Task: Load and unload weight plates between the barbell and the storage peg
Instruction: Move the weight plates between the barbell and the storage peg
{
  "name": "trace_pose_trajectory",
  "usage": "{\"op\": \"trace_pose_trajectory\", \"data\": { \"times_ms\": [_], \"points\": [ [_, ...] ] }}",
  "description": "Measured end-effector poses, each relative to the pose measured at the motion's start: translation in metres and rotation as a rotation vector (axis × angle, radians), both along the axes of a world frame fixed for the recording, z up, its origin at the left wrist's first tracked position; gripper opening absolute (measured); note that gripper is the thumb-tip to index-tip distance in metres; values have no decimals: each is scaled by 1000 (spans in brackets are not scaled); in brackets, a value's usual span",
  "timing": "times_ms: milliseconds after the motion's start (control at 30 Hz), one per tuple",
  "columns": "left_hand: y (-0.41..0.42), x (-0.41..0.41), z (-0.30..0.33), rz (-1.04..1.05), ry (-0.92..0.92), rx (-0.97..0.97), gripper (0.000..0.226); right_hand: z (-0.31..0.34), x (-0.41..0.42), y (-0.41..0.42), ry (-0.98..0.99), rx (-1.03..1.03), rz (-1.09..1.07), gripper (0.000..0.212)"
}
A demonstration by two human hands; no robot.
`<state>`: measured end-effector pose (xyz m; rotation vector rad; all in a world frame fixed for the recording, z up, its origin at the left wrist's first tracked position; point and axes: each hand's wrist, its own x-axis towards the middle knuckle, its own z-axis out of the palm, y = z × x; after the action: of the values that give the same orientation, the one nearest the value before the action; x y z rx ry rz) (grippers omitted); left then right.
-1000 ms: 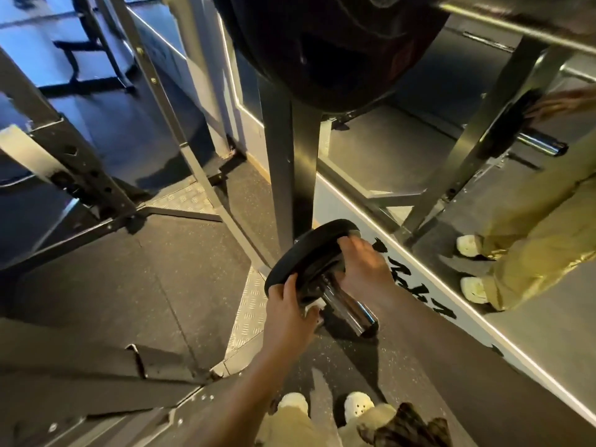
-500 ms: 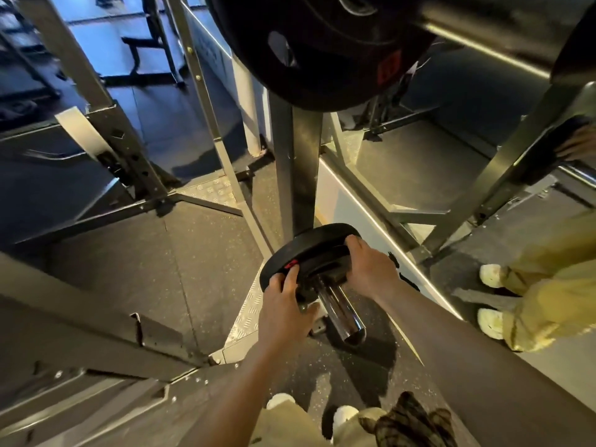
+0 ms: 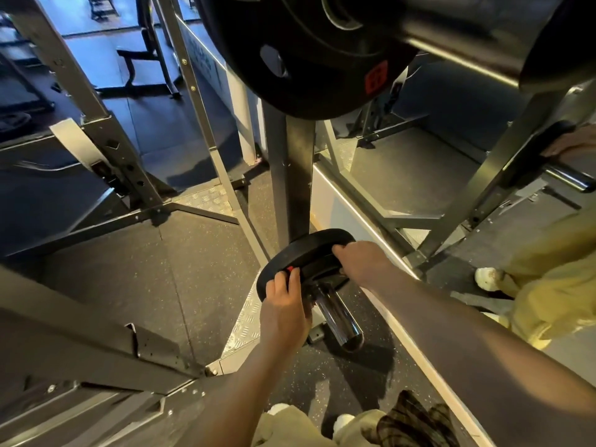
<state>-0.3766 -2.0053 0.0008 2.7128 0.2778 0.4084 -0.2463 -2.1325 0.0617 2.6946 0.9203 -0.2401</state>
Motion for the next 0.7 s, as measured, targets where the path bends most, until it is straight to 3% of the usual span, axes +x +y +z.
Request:
{"op": "trace_pose_trajectory", "data": {
  "times_ms": [200,333,467,567,700],
  "points": [
    [-3,-20,-10,85,189,-141,76,15,-8,9,-50,-30,153,21],
    [14,-23,-18,99,235,-198,65,20,-33,28,-130,-104,270,30],
    [23,-9,-17,46,338,-123,57,10,-56,48,-218,-205,279,39],
    [25,-6,-16,69,383,-68,45,8,-57,48,-215,-137,269,40],
    [23,-8,-17,56,406,-96,44,7,-44,28,-143,157,180,43]
  ]
}}
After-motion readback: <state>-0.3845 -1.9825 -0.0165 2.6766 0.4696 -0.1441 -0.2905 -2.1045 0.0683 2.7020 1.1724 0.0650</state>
